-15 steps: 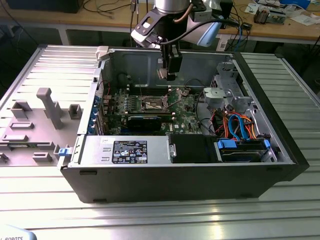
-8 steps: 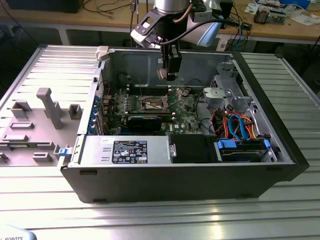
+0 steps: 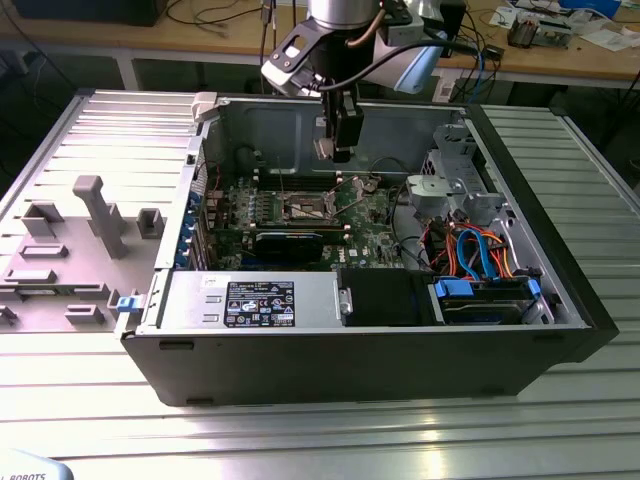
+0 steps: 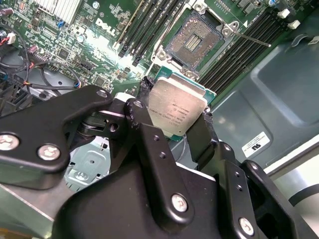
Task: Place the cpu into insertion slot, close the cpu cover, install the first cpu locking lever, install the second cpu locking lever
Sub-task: 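Place the cpu into insertion slot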
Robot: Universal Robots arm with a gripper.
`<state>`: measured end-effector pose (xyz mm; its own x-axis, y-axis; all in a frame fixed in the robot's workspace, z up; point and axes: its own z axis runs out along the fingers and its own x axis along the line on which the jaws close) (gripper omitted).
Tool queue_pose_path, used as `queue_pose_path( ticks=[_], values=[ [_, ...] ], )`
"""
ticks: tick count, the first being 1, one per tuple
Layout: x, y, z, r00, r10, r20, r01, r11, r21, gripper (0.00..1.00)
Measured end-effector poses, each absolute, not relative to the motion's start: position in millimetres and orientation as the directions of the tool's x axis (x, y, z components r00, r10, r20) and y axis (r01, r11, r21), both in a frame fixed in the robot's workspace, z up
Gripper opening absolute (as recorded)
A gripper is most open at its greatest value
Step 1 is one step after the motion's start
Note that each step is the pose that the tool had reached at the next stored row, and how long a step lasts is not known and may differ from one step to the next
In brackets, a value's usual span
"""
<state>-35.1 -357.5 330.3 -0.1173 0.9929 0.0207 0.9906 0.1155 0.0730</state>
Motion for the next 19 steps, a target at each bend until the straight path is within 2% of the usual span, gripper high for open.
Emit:
queue_pose_path(
  ticks=[19],
  values=[
    [-35.2, -357.5, 328.4, -0.116, 0.993, 0.021, 0.991, 0.114, 0.073, 0.54]
  ],
)
